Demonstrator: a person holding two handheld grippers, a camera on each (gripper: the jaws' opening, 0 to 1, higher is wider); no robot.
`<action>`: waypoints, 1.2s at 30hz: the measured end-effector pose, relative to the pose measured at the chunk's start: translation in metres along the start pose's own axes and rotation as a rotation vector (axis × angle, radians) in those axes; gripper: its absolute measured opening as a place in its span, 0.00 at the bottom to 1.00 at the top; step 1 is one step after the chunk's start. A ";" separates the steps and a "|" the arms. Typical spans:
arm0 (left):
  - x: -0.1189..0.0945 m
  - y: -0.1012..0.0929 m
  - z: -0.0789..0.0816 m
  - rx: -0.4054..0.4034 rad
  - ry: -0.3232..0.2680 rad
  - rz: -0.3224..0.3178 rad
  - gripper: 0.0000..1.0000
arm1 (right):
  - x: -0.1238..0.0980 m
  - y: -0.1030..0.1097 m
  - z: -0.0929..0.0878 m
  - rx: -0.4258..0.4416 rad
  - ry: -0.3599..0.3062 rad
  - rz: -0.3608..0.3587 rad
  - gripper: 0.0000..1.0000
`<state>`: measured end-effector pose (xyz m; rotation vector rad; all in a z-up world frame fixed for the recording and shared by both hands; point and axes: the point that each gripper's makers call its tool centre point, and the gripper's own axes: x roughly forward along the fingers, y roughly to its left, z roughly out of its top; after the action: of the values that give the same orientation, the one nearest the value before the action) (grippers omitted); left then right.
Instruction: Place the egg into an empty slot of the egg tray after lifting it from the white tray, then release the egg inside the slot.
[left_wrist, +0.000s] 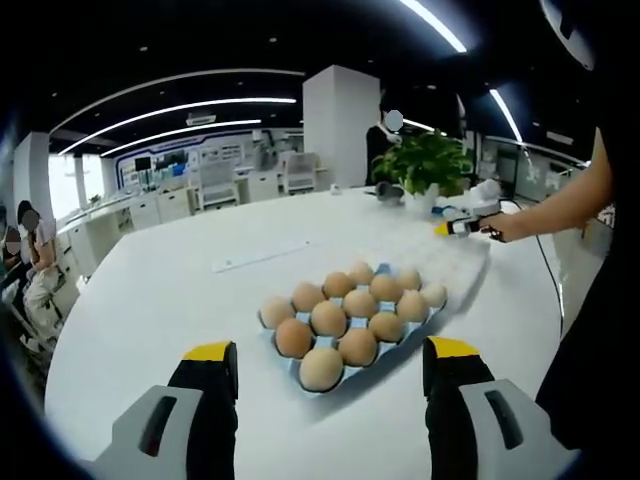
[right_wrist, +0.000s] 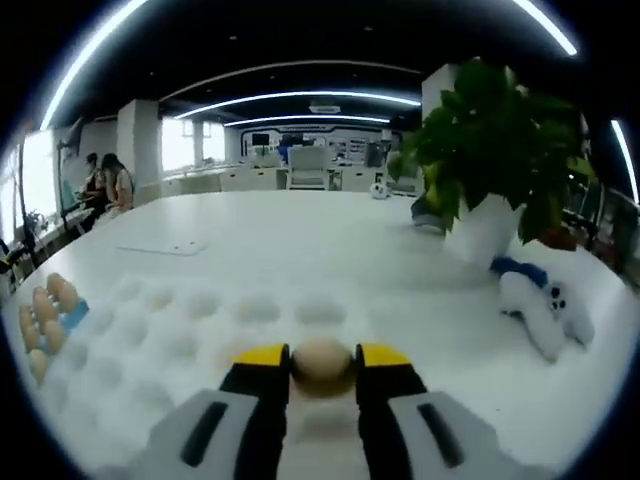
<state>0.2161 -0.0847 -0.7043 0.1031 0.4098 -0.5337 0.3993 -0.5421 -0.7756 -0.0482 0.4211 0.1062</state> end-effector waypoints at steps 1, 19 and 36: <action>0.000 0.000 0.000 -0.001 -0.001 0.000 0.76 | 0.000 0.000 0.000 -0.001 0.002 0.001 0.25; -0.002 -0.002 -0.001 0.000 -0.004 -0.002 0.75 | -0.035 0.017 0.034 0.036 -0.102 0.034 0.24; -0.003 0.000 -0.003 -0.002 -0.010 -0.007 0.76 | -0.045 0.104 0.058 -0.043 -0.145 0.284 0.24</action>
<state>0.2127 -0.0828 -0.7055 0.0972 0.4013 -0.5407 0.3707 -0.4392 -0.7066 -0.0221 0.2786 0.3965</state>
